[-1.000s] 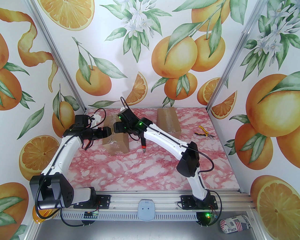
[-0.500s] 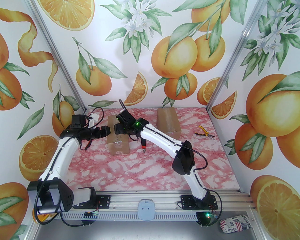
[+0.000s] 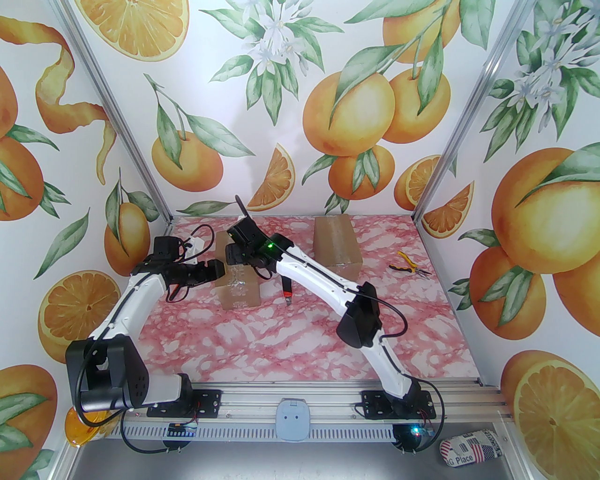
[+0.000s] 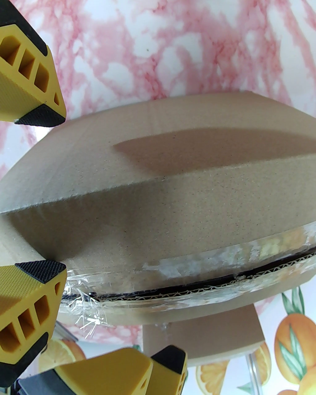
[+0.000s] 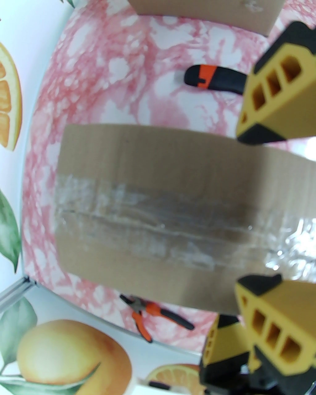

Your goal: Unpack the express box

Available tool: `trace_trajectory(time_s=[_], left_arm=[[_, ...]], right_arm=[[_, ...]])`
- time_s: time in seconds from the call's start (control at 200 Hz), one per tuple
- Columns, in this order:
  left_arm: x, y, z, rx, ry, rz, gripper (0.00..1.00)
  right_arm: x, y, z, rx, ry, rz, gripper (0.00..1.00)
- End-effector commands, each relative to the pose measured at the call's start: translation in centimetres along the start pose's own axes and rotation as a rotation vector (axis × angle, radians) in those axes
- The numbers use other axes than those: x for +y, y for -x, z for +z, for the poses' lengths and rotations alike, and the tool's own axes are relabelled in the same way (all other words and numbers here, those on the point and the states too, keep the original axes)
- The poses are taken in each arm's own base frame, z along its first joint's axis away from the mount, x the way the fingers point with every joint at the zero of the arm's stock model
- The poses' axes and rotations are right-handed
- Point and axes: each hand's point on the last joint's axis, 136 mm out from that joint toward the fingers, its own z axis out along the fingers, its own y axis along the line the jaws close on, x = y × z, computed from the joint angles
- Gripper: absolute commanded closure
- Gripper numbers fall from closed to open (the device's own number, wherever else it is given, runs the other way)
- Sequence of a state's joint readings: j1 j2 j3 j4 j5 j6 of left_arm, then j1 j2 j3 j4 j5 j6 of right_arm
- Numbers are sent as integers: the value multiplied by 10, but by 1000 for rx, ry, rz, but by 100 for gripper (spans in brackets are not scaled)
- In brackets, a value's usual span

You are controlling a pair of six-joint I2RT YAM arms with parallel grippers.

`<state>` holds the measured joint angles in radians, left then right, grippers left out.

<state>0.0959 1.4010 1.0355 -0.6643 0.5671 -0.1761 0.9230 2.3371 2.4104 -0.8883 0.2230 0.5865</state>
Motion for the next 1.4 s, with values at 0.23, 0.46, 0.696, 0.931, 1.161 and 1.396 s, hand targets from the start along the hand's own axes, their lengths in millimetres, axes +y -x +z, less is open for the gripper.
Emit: trace_trajectory(time_s=[0.23, 0.46, 0.696, 0.931, 1.161, 1.396], left_arm=[[23, -27, 19, 77, 70, -27, 27], [27, -30, 21, 89, 88, -28, 28], [36, -36, 23, 123, 129, -29, 29], [42, -38, 22, 139, 159, -31, 29], [40, -37, 22, 137, 156, -41, 30], [39, -37, 19, 130, 156, -47, 30]], right_arm=[[-25, -26, 16, 25, -220, -91, 26], [-19, -25, 15, 7, -243, -153, 27], [-40, -4, -4, 0, -277, -162, 53], [-46, 27, -35, -38, -211, -98, 71], [-41, 26, -38, 2, -134, -64, 80], [-40, 23, -44, 18, -124, -81, 67]])
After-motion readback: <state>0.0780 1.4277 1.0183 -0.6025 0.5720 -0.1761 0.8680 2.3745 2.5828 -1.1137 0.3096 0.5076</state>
